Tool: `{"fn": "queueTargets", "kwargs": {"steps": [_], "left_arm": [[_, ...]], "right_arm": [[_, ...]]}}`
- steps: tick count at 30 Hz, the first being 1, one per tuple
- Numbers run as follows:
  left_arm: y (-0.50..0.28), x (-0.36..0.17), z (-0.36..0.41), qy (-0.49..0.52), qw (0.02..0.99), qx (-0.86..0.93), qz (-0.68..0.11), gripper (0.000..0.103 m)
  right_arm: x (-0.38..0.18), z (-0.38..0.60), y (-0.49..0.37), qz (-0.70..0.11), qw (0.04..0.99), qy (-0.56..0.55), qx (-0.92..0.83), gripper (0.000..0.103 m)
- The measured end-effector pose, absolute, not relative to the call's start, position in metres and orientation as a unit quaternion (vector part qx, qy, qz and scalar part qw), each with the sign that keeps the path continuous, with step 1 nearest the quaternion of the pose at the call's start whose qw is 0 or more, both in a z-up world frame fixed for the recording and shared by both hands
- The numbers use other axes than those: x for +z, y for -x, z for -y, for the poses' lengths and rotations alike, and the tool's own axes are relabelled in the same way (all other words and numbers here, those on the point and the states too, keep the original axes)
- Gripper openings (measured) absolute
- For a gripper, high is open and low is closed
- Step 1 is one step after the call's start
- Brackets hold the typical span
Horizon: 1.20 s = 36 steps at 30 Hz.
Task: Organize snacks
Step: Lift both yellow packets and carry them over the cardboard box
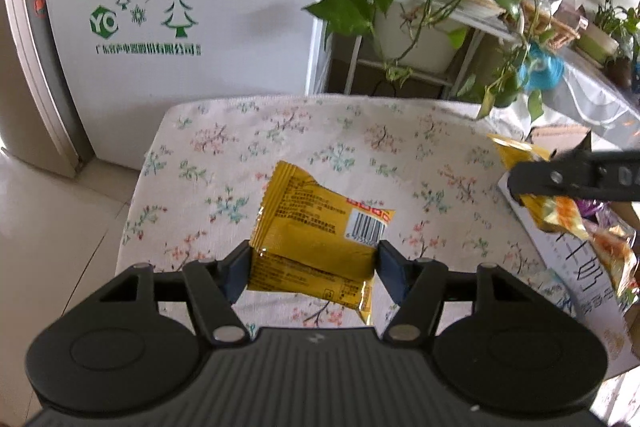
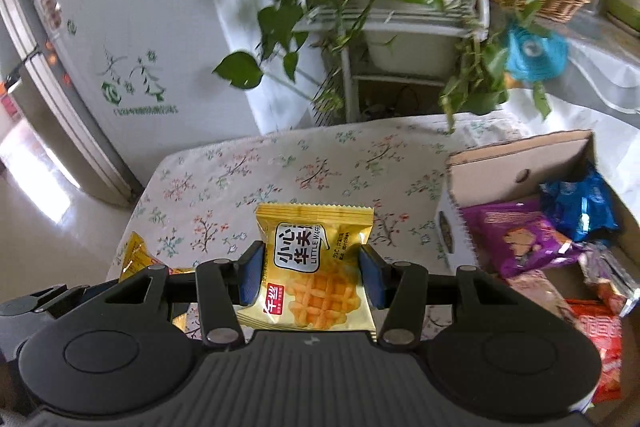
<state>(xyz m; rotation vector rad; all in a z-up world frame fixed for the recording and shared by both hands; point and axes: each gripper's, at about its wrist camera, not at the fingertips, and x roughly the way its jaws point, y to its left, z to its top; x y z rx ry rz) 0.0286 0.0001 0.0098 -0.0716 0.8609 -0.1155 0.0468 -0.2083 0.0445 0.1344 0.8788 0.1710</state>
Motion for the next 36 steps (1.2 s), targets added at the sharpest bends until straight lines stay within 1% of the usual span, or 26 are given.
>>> {"fn": "queueTargets", "kwargs": {"steps": [8,15,24,36], "left_arm": [[-0.030,0.020,0.009,0.035,0.914,-0.062,-0.399,0.064],[-0.025,0.019,0.022,0.030,0.913,-0.079,-0.399,0.064],[-0.011,0.035,0.043,0.087,0.914,-0.101,-0.384,0.064],[0.007,0.055,0.119,0.108,0.901,-0.181,-0.379,0.065]], "right_arm": [[0.070,0.237,-0.016,-0.390,0.914,-0.092,0.059,0.057],[0.069,0.256,-0.014,-0.393,0.914,-0.098,0.031,0.057],[0.081,0.281,-0.009,-0.371,0.922,-0.114,0.010,0.057],[0.089,0.356,0.015,-0.338,0.922,-0.183,-0.049,0.057]]}}
